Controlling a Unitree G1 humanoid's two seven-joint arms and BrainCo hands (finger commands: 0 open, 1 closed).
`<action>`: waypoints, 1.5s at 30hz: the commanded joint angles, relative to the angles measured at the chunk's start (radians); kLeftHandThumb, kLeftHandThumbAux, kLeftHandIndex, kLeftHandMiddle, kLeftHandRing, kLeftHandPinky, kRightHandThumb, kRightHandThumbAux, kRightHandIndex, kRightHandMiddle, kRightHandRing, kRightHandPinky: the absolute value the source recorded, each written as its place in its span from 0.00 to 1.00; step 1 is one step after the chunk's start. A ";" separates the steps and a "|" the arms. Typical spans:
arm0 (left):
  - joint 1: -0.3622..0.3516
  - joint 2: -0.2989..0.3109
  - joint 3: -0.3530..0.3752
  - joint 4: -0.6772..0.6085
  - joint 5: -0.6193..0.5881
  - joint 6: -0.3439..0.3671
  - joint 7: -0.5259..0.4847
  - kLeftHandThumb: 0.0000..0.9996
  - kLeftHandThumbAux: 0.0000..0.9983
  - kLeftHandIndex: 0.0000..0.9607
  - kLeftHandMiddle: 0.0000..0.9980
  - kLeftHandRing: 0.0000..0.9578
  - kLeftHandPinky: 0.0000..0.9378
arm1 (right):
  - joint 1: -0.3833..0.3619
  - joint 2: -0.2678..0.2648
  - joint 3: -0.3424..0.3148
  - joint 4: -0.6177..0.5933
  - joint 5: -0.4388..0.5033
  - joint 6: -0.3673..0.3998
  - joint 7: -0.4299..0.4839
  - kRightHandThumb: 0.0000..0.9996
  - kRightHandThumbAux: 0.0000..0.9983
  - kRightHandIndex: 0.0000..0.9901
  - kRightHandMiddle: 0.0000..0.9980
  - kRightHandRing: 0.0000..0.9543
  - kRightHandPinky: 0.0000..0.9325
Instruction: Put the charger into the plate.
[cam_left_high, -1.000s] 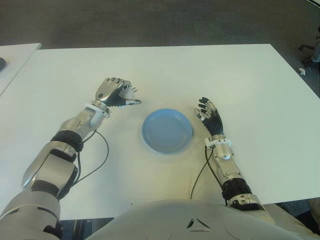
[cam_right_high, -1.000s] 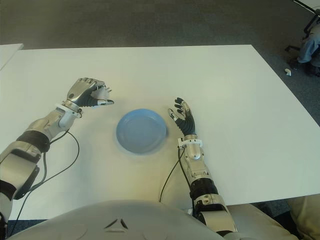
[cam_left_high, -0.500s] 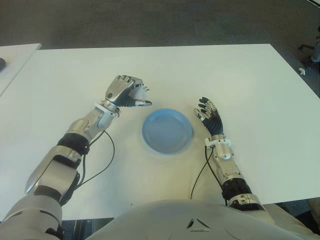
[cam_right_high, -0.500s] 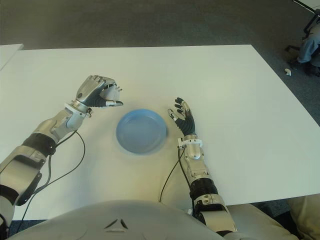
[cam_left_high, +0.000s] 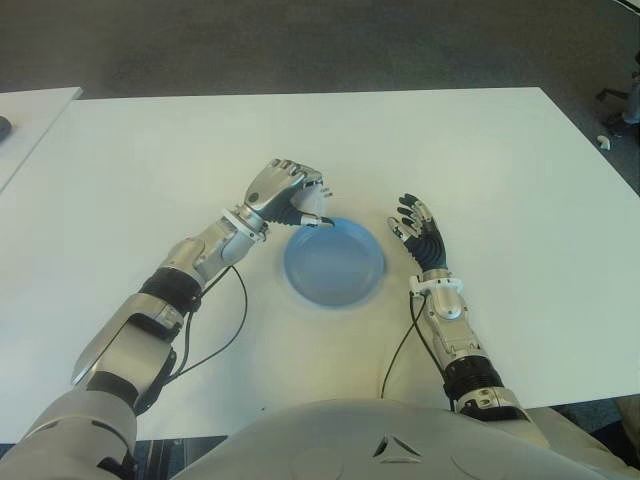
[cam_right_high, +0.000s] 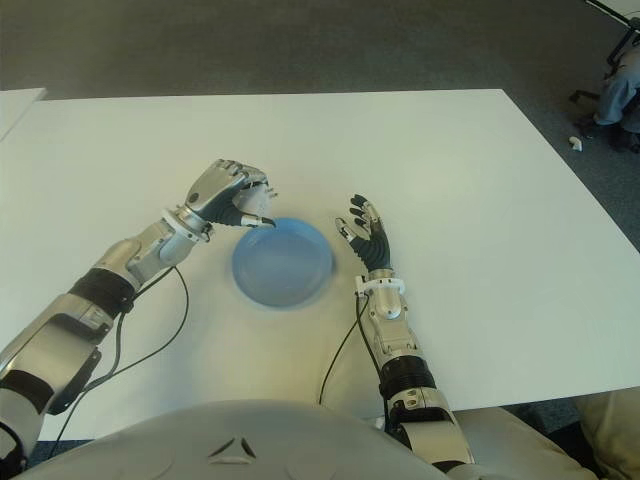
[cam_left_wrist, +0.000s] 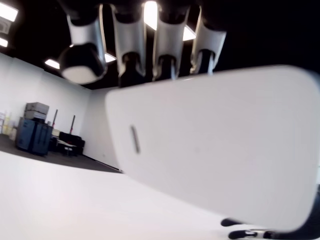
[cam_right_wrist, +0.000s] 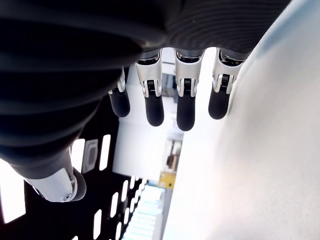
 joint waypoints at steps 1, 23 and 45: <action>0.019 -0.012 -0.025 -0.025 0.023 -0.004 -0.061 0.93 0.64 0.86 0.87 0.90 0.92 | 0.181 0.035 0.012 0.194 0.002 0.172 0.004 0.00 0.60 0.12 0.17 0.18 0.19; 0.046 -0.061 -0.034 -0.041 0.006 -0.022 -0.112 0.82 0.64 0.82 0.84 0.87 0.88 | 0.190 0.048 0.019 0.186 -0.005 0.183 -0.012 0.02 0.60 0.11 0.17 0.17 0.18; 0.047 -0.040 -0.024 -0.025 0.045 -0.032 -0.093 0.19 0.29 0.03 0.01 0.01 0.00 | 0.193 0.049 0.027 0.186 -0.012 0.169 -0.010 0.02 0.60 0.11 0.17 0.17 0.17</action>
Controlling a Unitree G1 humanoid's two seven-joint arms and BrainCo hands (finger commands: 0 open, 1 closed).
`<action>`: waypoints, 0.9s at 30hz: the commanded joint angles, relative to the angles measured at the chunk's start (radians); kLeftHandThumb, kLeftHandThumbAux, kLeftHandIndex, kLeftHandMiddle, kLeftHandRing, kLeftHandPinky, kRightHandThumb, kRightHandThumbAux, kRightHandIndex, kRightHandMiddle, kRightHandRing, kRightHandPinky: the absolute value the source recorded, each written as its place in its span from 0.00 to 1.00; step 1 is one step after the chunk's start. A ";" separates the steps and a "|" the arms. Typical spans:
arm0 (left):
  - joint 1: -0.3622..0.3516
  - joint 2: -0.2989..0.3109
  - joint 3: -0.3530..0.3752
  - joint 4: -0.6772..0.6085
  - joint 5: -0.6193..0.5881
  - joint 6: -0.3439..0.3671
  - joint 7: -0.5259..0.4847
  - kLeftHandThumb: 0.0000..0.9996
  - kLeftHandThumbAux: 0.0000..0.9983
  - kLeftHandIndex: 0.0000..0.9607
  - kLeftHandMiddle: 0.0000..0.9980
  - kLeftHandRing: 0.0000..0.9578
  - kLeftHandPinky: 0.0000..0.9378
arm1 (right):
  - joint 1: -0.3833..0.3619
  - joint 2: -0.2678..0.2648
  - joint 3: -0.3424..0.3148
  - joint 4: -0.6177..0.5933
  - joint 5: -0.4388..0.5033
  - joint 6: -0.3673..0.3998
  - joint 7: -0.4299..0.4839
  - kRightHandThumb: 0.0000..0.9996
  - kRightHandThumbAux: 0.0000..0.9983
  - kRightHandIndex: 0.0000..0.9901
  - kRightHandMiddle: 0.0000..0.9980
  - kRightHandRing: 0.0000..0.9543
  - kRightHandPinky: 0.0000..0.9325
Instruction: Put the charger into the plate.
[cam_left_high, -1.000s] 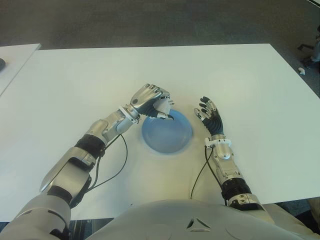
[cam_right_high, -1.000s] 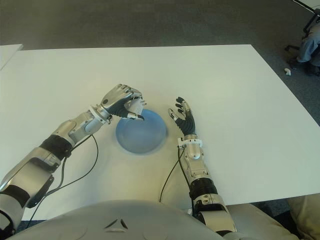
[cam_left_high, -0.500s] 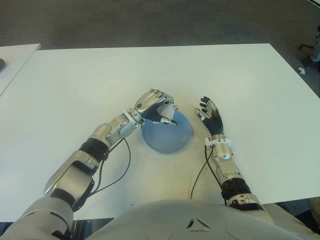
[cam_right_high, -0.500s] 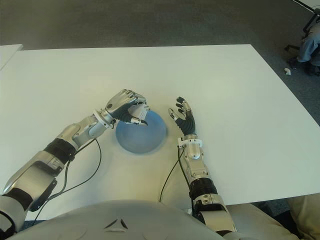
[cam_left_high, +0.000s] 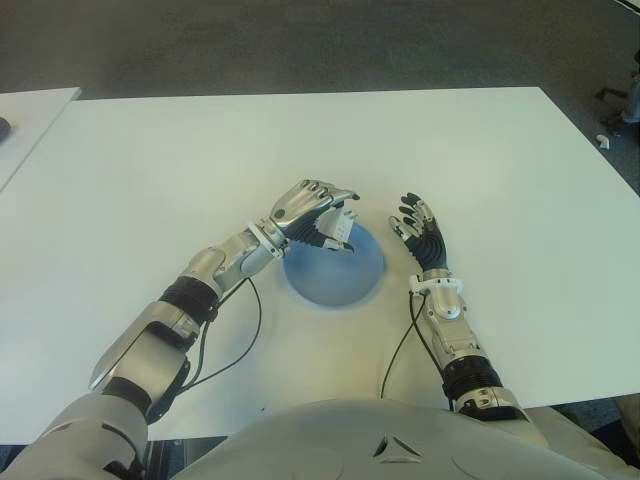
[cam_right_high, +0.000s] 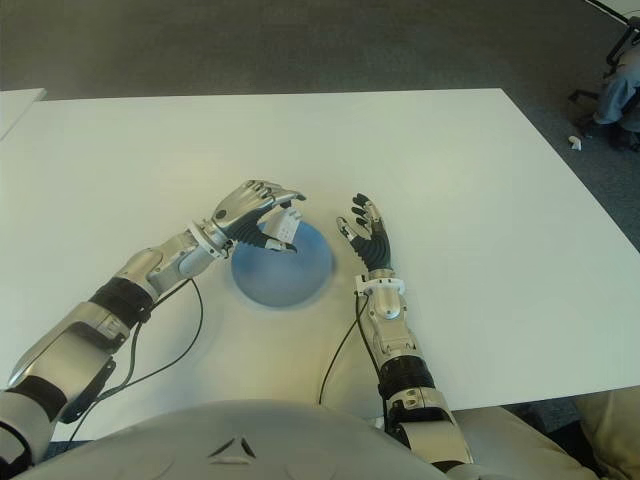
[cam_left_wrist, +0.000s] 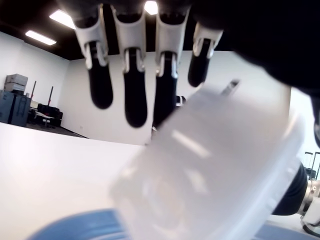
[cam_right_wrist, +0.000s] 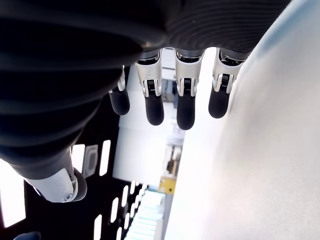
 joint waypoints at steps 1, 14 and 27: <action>0.013 0.017 0.006 0.008 -0.016 -0.027 -0.024 0.18 0.28 0.02 0.01 0.00 0.00 | 0.194 0.043 0.030 0.186 -0.009 0.168 0.010 0.02 0.60 0.11 0.17 0.17 0.17; 0.023 0.016 0.027 0.006 -0.077 -0.057 -0.076 0.16 0.25 0.00 0.00 0.00 0.00 | 0.197 0.041 0.029 0.185 -0.006 0.170 0.017 0.02 0.61 0.10 0.16 0.17 0.18; 0.029 0.013 0.049 0.000 -0.091 -0.065 -0.088 0.16 0.25 0.00 0.00 0.00 0.00 | 0.197 0.037 0.026 0.193 -0.002 0.154 0.022 0.03 0.61 0.11 0.17 0.17 0.18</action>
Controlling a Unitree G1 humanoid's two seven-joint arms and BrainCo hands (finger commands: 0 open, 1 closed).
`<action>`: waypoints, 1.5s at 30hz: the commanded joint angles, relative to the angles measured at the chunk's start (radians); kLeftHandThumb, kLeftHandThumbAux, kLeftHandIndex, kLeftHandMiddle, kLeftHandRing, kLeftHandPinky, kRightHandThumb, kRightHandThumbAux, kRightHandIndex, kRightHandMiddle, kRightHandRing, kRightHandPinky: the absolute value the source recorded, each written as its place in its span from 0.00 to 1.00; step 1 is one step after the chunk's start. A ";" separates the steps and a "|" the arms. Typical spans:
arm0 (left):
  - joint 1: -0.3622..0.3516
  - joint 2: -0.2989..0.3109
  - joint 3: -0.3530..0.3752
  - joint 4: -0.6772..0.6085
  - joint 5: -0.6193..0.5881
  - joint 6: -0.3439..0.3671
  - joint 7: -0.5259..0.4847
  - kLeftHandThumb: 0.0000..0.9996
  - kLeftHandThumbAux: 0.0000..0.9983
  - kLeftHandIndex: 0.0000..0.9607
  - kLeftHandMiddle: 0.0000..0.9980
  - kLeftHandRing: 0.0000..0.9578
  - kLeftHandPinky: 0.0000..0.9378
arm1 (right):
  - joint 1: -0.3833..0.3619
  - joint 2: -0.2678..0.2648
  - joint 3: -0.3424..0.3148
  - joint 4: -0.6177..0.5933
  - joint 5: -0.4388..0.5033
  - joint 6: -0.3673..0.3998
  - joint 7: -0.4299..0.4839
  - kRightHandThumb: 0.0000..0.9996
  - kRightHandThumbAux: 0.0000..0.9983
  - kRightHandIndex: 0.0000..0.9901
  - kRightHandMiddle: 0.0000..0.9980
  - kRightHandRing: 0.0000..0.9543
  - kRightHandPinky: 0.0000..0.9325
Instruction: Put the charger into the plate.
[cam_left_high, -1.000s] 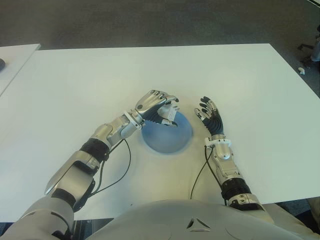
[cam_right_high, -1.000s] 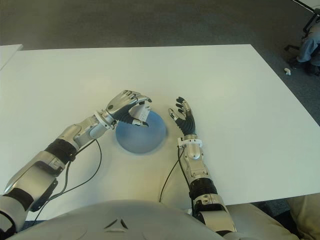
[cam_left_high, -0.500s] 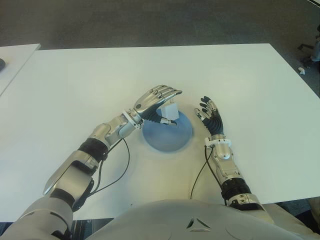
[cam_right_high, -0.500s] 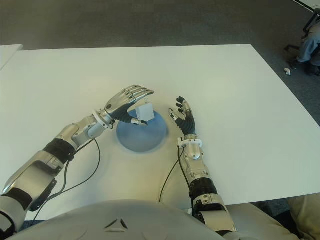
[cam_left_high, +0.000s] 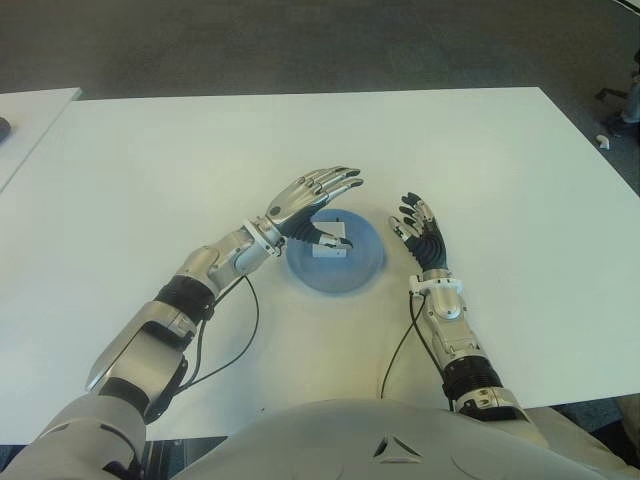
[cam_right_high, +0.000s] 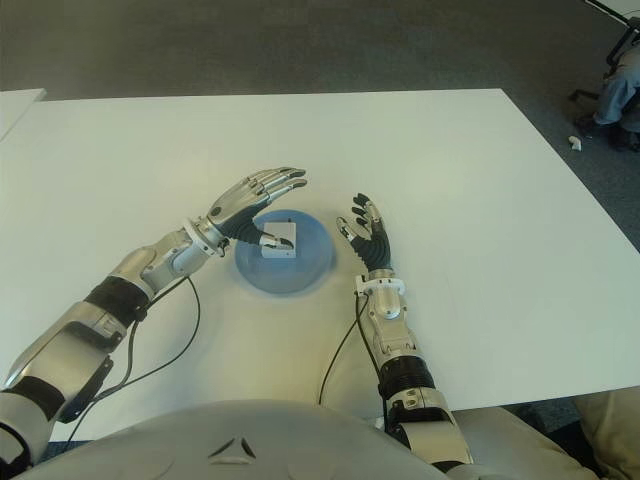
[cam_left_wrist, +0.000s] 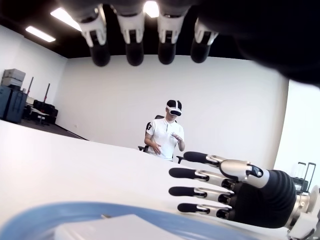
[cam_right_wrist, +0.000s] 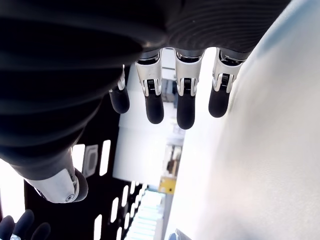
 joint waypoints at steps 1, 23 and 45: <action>0.027 0.008 0.015 0.000 -0.029 -0.006 -0.036 0.16 0.25 0.00 0.00 0.00 0.00 | 0.198 0.036 0.026 0.194 -0.002 0.153 0.023 0.03 0.61 0.11 0.17 0.17 0.18; 0.038 -0.075 0.188 0.192 -0.498 -0.212 -0.201 0.18 0.42 0.07 0.12 0.10 0.08 | 0.202 0.028 0.015 0.199 0.011 0.157 0.044 0.03 0.60 0.11 0.17 0.18 0.19; 0.145 -0.372 0.570 0.439 -1.076 -0.202 -0.570 0.11 0.59 0.02 0.05 0.03 0.02 | 0.212 0.024 0.021 0.179 -0.004 0.175 0.032 0.02 0.62 0.10 0.16 0.16 0.18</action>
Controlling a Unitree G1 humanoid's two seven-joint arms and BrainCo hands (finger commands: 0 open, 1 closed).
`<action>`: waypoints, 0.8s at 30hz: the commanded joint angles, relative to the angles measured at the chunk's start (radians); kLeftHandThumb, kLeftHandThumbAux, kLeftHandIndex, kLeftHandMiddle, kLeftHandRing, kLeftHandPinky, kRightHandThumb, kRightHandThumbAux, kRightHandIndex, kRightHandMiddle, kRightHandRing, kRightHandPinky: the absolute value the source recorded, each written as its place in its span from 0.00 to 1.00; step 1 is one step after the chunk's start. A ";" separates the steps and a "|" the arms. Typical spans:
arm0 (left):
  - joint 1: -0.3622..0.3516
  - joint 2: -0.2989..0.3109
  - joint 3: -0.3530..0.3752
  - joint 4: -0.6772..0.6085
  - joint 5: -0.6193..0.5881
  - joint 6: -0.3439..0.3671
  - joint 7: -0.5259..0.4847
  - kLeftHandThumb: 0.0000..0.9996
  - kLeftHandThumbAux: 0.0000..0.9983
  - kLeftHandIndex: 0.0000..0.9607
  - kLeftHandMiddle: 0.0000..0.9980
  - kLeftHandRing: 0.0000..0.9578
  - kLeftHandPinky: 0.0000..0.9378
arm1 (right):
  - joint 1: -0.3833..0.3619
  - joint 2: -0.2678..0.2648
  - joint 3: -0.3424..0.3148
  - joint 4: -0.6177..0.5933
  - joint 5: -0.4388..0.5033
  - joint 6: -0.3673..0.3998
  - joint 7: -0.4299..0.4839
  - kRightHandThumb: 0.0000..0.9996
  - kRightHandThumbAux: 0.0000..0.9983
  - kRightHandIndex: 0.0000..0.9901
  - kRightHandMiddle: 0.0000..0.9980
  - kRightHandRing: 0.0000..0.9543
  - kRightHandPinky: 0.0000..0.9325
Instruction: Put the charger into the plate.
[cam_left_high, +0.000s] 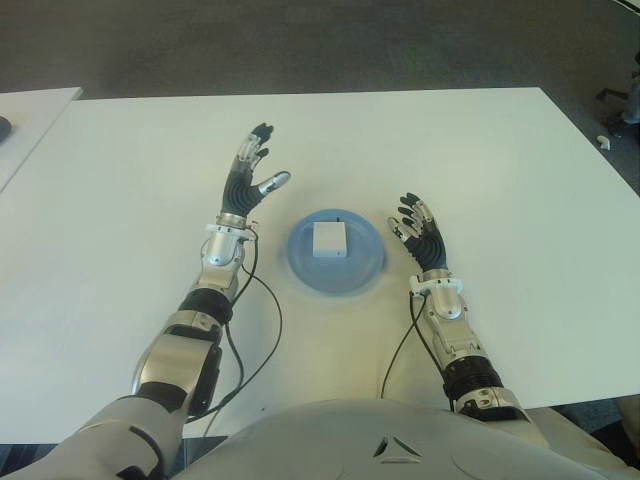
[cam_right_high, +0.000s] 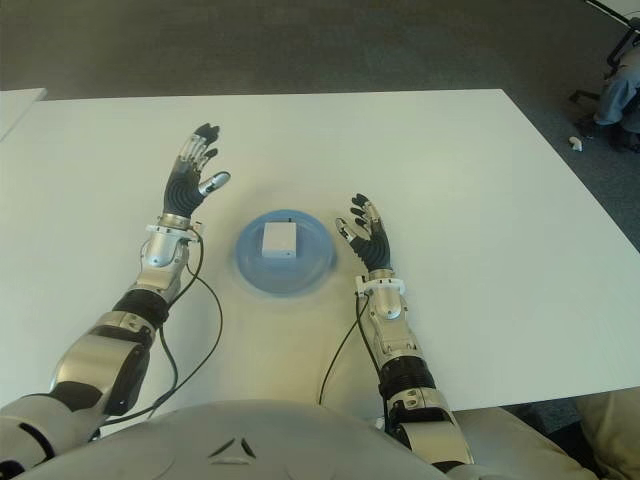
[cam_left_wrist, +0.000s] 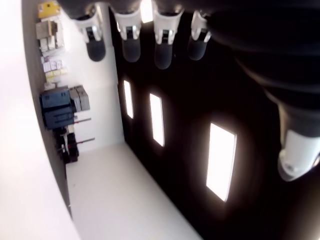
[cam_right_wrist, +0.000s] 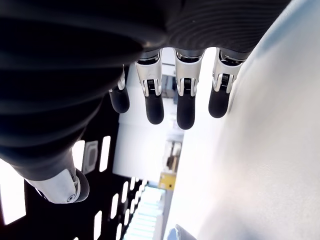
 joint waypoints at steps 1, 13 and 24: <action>0.109 -0.083 0.096 0.077 -0.106 -0.004 -0.102 0.11 0.59 0.02 0.04 0.03 0.02 | 0.212 0.026 0.022 0.178 -0.007 0.177 0.012 0.02 0.62 0.10 0.16 0.16 0.18; 0.142 -0.044 0.141 0.199 -0.009 -0.014 -0.054 0.04 0.52 0.00 0.00 0.00 0.00 | 0.217 0.020 0.020 0.180 -0.003 0.157 0.017 0.01 0.62 0.10 0.16 0.17 0.19; 0.267 -0.035 0.123 0.226 0.094 -0.064 -0.028 0.03 0.47 0.00 0.00 0.00 0.00 | 0.213 0.018 0.019 0.188 -0.003 0.156 0.016 0.00 0.60 0.10 0.16 0.17 0.19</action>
